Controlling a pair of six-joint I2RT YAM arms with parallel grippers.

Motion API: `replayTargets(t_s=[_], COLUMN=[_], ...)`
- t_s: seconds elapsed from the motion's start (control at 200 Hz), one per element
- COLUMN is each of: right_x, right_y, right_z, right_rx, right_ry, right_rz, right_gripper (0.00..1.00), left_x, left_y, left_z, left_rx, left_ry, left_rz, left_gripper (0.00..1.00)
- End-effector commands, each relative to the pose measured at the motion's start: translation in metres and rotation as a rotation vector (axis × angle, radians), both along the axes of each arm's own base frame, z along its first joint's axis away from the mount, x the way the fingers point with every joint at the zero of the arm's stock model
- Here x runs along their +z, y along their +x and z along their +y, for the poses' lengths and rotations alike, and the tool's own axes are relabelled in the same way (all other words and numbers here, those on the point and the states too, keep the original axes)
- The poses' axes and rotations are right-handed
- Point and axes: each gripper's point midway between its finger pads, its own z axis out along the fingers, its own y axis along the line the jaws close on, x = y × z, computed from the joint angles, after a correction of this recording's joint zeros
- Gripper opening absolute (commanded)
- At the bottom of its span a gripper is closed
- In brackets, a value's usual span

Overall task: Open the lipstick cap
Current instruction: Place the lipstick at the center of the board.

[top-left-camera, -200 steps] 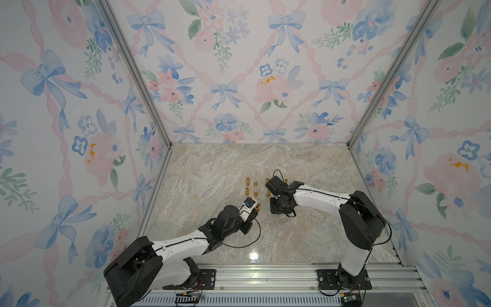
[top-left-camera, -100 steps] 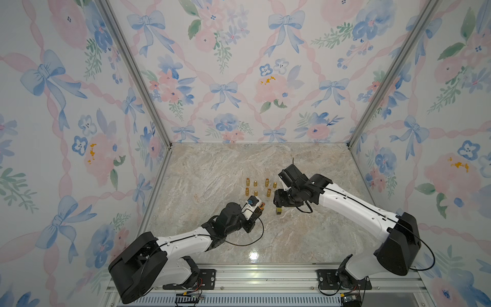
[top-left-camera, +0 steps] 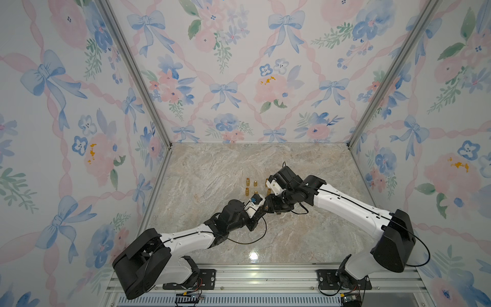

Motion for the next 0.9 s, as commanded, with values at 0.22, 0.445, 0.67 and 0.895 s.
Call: replayTargets(t_s=[0.22, 0.445, 0.67, 0.895], right_x=[-0.004, -0.013, -0.027, -0.027], right_y=[0.016, 0.017, 0.020, 0.020], right_z=[0.017, 0.015, 0.012, 0.005], right_rx=[-0.008, -0.005, -0.009, -0.045], right_ry=[0.028, 0.006, -0.033, -0.044], right_rz=[-0.014, -0.012, -0.006, -0.001], right_gripper=[0.44, 0.37, 0.36, 0.36], left_x=[0.019, 0.021, 0.026, 0.027], left_y=[-0.001, -0.001, -0.002, 0.000], left_z=[-0.003, -0.001, -0.003, 0.002], left_rx=[-0.026, -0.019, -0.029, -0.007], left_ry=[-0.037, -0.040, -0.054, -0.054], left_rz=[-0.049, -0.060, -0.068, -0.080], left_gripper=[0.00, 0.00, 0.00, 0.00])
